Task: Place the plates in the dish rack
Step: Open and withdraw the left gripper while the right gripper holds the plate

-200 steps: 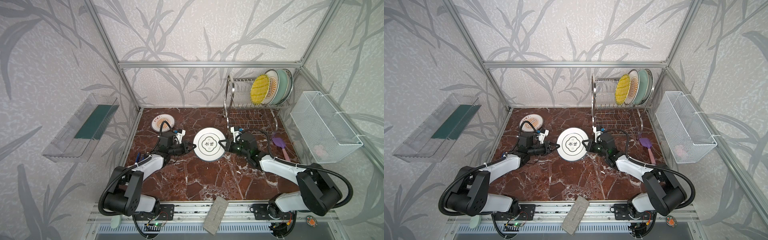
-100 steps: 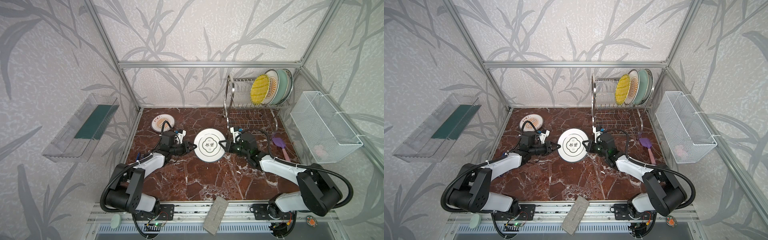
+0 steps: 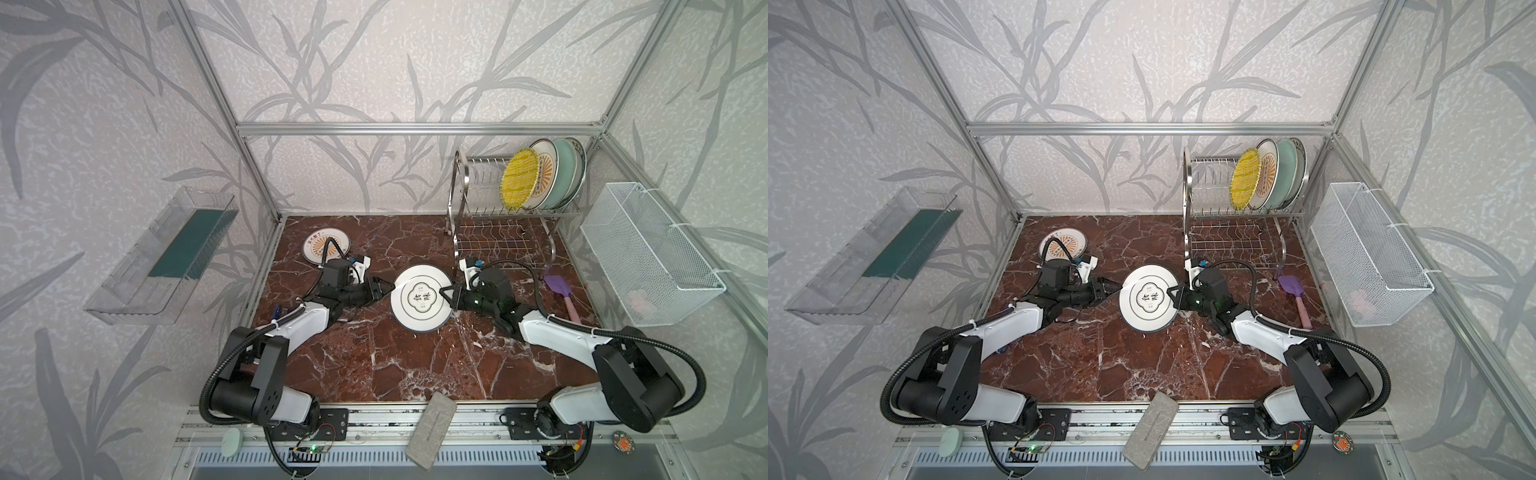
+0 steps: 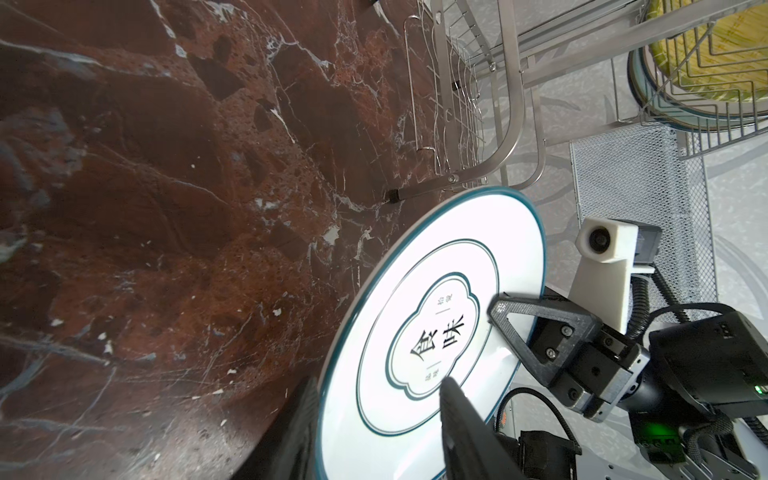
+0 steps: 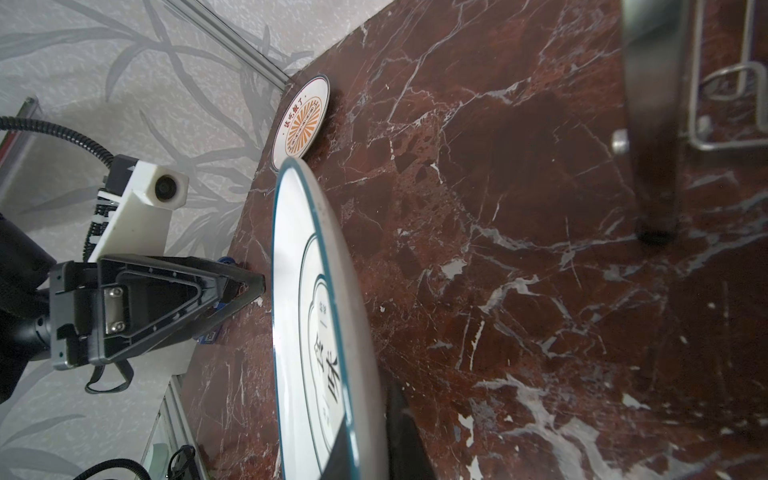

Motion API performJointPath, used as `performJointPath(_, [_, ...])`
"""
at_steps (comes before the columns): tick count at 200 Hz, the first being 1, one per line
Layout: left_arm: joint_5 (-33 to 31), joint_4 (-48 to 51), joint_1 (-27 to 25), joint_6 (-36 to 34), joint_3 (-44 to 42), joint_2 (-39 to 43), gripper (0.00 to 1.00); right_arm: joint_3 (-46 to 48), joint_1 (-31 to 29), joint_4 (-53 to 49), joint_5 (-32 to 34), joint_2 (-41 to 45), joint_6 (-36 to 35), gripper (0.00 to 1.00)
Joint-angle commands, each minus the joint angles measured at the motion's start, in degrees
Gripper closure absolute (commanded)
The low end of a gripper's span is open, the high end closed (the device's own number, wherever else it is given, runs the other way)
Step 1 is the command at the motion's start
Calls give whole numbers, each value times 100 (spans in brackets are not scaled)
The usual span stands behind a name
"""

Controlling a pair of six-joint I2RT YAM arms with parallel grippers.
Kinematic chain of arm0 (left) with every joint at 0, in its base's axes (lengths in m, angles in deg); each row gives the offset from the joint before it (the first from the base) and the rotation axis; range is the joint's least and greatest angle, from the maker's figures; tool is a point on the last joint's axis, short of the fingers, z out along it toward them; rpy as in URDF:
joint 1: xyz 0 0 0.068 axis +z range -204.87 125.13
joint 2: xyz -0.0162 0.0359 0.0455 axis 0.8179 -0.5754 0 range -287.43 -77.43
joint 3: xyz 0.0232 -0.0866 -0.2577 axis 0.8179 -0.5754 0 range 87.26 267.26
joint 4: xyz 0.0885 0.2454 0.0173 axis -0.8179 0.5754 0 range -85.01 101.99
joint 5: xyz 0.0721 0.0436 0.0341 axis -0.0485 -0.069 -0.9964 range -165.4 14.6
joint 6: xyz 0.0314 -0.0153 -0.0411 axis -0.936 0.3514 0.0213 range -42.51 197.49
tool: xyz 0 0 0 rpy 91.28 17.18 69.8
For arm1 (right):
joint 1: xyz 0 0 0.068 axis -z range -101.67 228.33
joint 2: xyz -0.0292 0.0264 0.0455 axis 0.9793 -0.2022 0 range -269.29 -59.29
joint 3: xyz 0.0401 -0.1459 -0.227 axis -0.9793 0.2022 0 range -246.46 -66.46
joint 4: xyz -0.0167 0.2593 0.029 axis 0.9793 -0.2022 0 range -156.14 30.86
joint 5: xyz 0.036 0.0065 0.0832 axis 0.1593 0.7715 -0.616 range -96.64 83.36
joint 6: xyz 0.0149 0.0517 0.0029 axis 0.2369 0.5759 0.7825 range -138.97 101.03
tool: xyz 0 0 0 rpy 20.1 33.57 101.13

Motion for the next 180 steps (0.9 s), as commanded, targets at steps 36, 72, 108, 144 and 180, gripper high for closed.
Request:
performJointPath(36, [-764,1374,-26,-598,512,597,52,-19,21,37,99,292,-109,100])
performJointPath(72, [-1641,2382,-26,-922,775,1007,52,-21,20,-54,175,368,-164,100])
performJointPath(108, [-2302,2910,-26,-1062,901,1487,52,-42,28,-128,231,439,-212,100])
performJointPath(144, [-2779,3474,-26,-1384,1171,1921,51,-147,41,-318,242,516,-353,100])
performJointPath(180, [-2885,3712,-26,-1730,1385,2129,50,-407,74,-643,243,689,-670,100])
